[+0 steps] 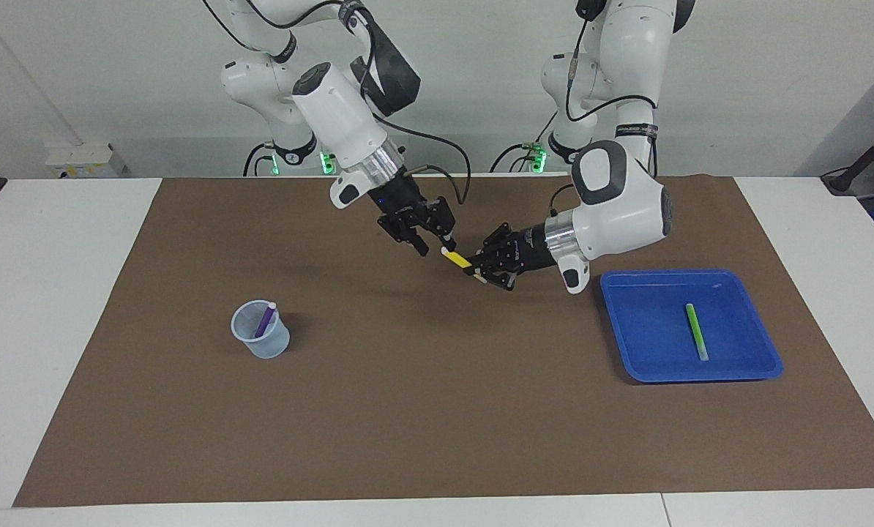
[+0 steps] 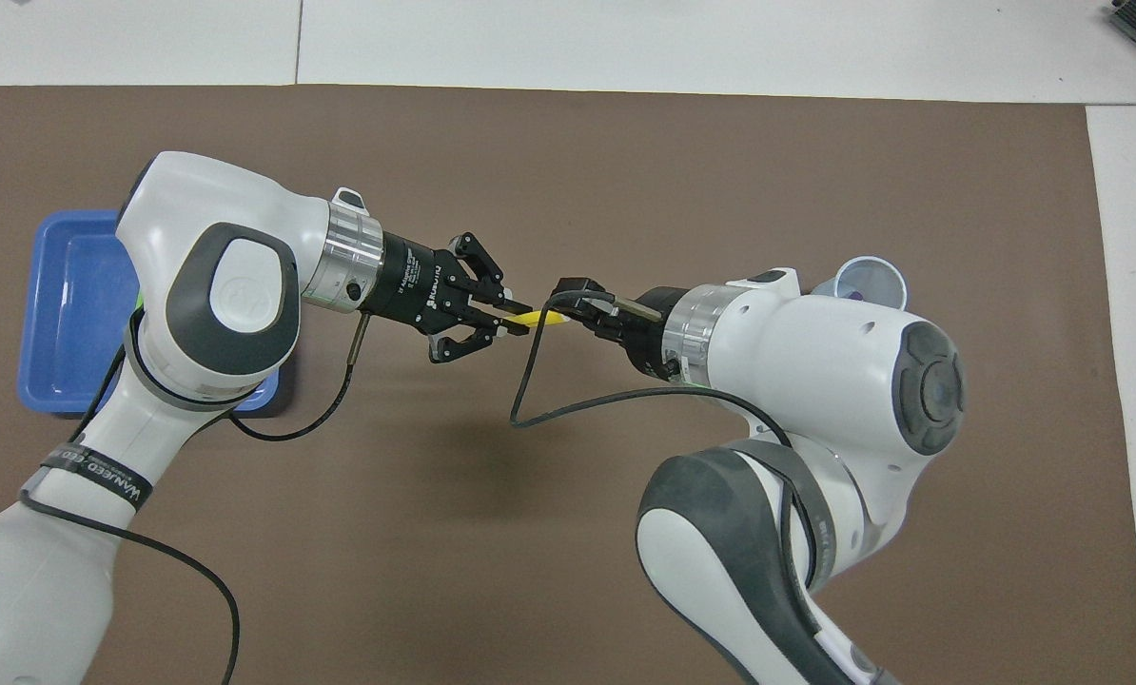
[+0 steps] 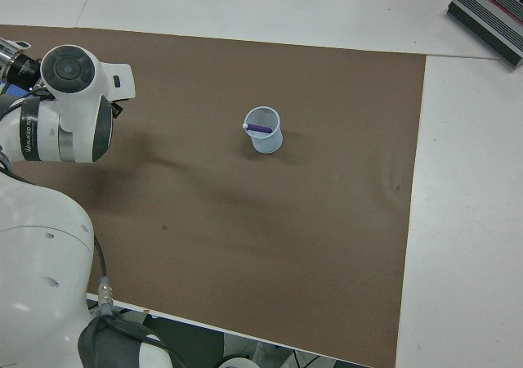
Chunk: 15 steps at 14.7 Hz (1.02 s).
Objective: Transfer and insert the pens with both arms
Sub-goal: 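Grasp the yellow pen tip with the right gripper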
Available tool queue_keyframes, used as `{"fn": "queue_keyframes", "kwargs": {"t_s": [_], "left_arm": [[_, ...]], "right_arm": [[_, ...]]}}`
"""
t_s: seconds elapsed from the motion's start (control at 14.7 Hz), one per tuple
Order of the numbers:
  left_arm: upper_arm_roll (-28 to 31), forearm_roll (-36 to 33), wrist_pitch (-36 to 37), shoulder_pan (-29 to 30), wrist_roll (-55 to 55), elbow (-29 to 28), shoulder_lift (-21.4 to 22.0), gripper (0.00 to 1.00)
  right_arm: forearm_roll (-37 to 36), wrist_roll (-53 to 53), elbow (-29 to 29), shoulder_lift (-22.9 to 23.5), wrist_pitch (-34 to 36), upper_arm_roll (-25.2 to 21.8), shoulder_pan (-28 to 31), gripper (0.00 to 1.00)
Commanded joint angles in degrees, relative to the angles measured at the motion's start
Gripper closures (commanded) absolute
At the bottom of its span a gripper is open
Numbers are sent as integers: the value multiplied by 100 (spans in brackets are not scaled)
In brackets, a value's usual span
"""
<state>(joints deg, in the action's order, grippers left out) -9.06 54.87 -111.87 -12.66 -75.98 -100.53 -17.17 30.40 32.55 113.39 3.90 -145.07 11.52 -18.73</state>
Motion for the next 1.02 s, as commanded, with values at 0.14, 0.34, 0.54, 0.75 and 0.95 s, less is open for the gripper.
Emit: {"fn": "queue_keyframes", "kwargs": {"t_s": [0.14,0.34,0.54,0.75,0.95], "left_arm": [[-26,94,-142,-61,-137,-46,82,100],[-17,85,-151,-61,-128,-55,82,100],[-17,85,-160,-61,-128,-64,82,100],[-17,77,-212,-61,-128,-81,82,100],[-17,68,-230,-61,-128,-90,82,100]], "right_arm": [[-34,-117,-54,154,-233,17,-122,50],[-25,-310,-54,155,-233,17,-113,69],[-25,-486,-54,164,-233,9,-96,83],[-25,-706,-89,164,-233,9,-69,100],[-25,-811,-168,216,-233,9,-34,100]]}}
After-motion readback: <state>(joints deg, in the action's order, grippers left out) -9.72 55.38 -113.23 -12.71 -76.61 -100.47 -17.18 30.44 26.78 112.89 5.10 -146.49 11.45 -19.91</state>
